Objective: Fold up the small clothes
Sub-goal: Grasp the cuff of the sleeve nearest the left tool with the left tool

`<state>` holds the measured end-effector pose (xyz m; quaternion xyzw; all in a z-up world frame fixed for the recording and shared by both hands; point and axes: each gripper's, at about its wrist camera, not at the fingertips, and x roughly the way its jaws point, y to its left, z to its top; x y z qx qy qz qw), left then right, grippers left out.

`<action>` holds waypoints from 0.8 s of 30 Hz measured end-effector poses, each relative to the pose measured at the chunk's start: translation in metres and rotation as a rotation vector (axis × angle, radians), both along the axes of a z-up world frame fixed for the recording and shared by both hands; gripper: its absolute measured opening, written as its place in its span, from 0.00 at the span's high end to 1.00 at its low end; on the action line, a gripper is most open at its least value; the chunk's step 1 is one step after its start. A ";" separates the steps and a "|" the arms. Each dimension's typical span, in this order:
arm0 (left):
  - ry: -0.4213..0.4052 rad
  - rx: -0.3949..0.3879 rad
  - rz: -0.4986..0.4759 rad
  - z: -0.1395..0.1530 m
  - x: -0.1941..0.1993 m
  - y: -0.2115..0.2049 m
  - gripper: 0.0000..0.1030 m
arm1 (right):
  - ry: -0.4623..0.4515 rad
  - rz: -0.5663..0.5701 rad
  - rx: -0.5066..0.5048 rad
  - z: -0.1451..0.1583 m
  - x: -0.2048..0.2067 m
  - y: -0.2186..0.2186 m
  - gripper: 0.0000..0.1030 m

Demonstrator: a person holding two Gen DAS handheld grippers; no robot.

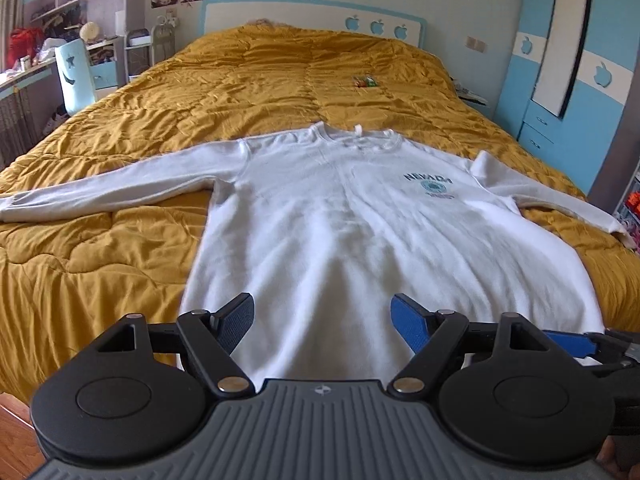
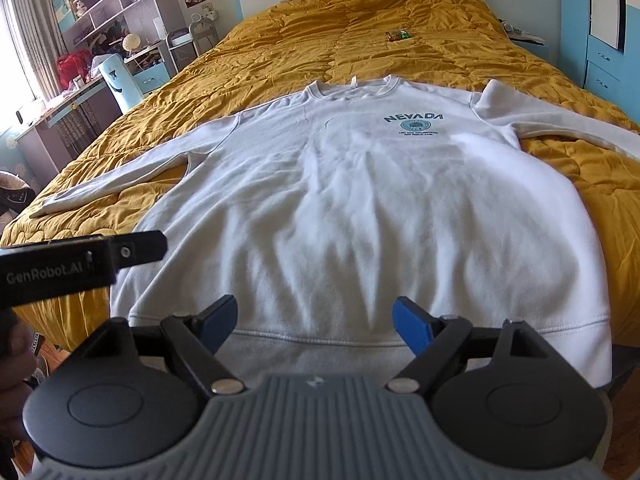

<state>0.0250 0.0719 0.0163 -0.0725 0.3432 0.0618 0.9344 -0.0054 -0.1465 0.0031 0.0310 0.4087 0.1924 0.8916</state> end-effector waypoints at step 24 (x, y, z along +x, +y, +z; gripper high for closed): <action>-0.426 -0.387 0.843 -0.072 -0.008 0.385 0.13 | 0.023 -0.007 0.027 -0.010 0.013 0.033 0.22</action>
